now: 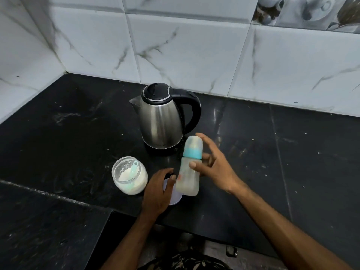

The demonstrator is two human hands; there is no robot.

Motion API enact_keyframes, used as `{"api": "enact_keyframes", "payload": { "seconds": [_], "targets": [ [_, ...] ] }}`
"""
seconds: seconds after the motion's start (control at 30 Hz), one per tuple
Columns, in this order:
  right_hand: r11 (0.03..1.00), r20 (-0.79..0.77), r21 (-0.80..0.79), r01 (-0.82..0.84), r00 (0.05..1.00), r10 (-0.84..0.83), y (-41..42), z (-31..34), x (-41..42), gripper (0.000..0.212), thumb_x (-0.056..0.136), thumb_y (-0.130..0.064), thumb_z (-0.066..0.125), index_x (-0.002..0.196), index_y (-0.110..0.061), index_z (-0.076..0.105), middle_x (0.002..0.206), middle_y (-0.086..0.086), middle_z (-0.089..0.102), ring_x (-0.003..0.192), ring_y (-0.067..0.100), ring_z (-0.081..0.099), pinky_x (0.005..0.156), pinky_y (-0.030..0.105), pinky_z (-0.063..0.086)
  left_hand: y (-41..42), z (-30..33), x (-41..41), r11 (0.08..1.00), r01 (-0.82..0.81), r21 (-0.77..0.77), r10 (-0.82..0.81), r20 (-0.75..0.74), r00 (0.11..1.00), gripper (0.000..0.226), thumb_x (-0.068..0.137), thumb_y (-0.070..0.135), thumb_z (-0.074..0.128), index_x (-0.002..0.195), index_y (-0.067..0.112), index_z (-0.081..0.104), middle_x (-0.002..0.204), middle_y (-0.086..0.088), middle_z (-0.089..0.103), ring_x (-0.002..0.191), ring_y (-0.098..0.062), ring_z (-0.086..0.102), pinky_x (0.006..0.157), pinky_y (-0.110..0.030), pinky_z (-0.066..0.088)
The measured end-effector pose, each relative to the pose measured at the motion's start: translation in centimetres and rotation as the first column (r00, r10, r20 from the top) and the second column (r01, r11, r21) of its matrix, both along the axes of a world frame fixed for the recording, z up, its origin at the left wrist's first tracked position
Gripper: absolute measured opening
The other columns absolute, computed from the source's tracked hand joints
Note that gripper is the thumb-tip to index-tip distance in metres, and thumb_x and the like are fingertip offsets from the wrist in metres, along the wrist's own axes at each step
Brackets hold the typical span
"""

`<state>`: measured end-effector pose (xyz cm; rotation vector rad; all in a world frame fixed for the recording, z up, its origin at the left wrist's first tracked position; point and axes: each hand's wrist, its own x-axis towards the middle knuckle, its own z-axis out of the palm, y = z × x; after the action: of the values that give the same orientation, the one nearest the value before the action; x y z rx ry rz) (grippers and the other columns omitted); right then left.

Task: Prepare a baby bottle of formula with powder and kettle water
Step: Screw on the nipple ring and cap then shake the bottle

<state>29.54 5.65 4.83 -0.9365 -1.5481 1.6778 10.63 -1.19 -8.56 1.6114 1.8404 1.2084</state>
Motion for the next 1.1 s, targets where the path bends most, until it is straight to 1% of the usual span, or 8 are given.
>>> {"api": "enact_keyframes", "payload": {
  "seconds": [0.1, 0.2, 0.27, 0.4, 0.6, 0.77, 0.97, 1.1],
  "targets": [
    [0.969, -0.132, -0.05, 0.243, 0.96, -0.247, 1.3, 0.6, 0.0, 0.073, 0.081, -0.014, 0.07, 0.143, -0.031, 0.033, 0.098, 0.004, 0.075, 0.09, 0.02, 0.073, 0.075, 0.044, 0.06, -0.1, 0.0, 0.1, 1.0, -0.008, 0.006, 0.008, -0.004, 1.0, 0.043, 0.095, 0.048, 0.045, 0.117, 0.017, 0.066, 0.115, 0.007, 0.066, 0.107, -0.008, 0.06, 0.095, -0.022, 0.043],
    [0.86, -0.302, -0.179, 0.478, 0.805, -0.511, 2.8, 0.6, -0.2, 0.066, 0.088, -0.02, 0.065, 0.145, -0.027, 0.032, 0.09, -0.003, 0.075, 0.088, 0.021, 0.07, 0.083, 0.058, 0.052, -0.1, -0.1, 0.2, 1.0, -0.025, 0.005, 0.025, -0.004, 1.0, 0.041, 0.096, 0.048, 0.046, 0.117, 0.019, 0.066, 0.114, 0.01, 0.066, 0.107, -0.006, 0.06, 0.095, -0.022, 0.044],
    [0.883, -0.276, -0.168, 0.439, 0.839, -0.469, 2.0, 0.2, -0.4, 0.067, 0.087, -0.021, 0.065, 0.144, -0.029, 0.032, 0.093, -0.002, 0.075, 0.087, 0.02, 0.071, 0.079, 0.053, 0.056, -0.1, 0.0, 0.1, 1.0, -0.024, 0.007, 0.024, -0.002, 1.0, 0.042, 0.096, 0.049, 0.046, 0.117, 0.019, 0.066, 0.114, 0.01, 0.066, 0.107, -0.007, 0.06, 0.095, -0.021, 0.044],
    [0.998, -0.019, -0.014, 0.058, 0.998, -0.058, 0.0, -0.4, -0.2, 0.077, 0.078, -0.019, 0.072, 0.142, -0.035, 0.033, 0.11, 0.01, 0.071, 0.098, 0.023, 0.072, 0.075, 0.036, 0.06, 0.0, 0.1, 0.1, 1.0, 0.007, 0.02, -0.007, -0.002, 1.0, 0.044, 0.094, 0.046, 0.046, 0.118, 0.014, 0.066, 0.116, 0.004, 0.067, 0.106, -0.01, 0.06, 0.094, -0.021, 0.043],
    [0.881, -0.291, -0.168, 0.443, 0.831, -0.473, 2.9, 0.7, -0.3, 0.064, 0.091, -0.018, 0.062, 0.145, -0.028, 0.03, 0.088, -0.006, 0.075, 0.084, 0.015, 0.072, 0.071, 0.043, 0.061, -0.1, 0.2, 0.2, 1.0, -0.021, -0.003, 0.021, -0.006, 1.0, 0.043, 0.096, 0.049, 0.044, 0.118, 0.019, 0.066, 0.115, 0.01, 0.066, 0.108, -0.007, 0.06, 0.095, -0.014, 0.04],
    [0.998, -0.045, -0.036, 0.061, 0.997, -0.062, 0.6, 0.0, -0.1, 0.075, 0.076, -0.019, 0.072, 0.138, -0.038, 0.035, 0.104, 0.006, 0.073, 0.095, 0.022, 0.072, 0.072, 0.032, 0.059, 0.0, 0.3, 0.1, 1.0, -0.014, -0.014, 0.015, 0.002, 1.0, 0.048, 0.095, 0.05, 0.044, 0.118, 0.015, 0.067, 0.115, 0.006, 0.067, 0.107, -0.009, 0.06, 0.095, -0.022, 0.044],
    [0.893, -0.311, -0.15, 0.425, 0.837, -0.451, 3.2, 0.9, 0.0, 0.067, 0.084, -0.023, 0.066, 0.142, -0.029, 0.034, 0.092, 0.001, 0.074, 0.086, 0.02, 0.072, 0.068, 0.041, 0.061, -0.1, 0.1, 0.2, 0.999, -0.033, -0.014, 0.033, -0.007, 0.999, 0.045, 0.096, 0.05, 0.043, 0.118, 0.017, 0.067, 0.115, 0.008, 0.066, 0.108, -0.008, 0.06, 0.096, -0.025, 0.045],
    [0.985, -0.085, -0.048, 0.166, 0.982, -0.17, 0.8, 0.0, -0.4, 0.071, 0.083, -0.017, 0.069, 0.142, -0.035, 0.033, 0.1, 0.004, 0.074, 0.092, 0.021, 0.073, 0.072, 0.038, 0.061, -0.1, 0.1, 0.0, 1.0, -0.012, -0.013, 0.012, -0.007, 1.0, 0.048, 0.096, 0.05, 0.043, 0.12, 0.015, 0.066, 0.117, 0.005, 0.067, 0.107, -0.008, 0.059, 0.095, -0.024, 0.045]
  ]
}}
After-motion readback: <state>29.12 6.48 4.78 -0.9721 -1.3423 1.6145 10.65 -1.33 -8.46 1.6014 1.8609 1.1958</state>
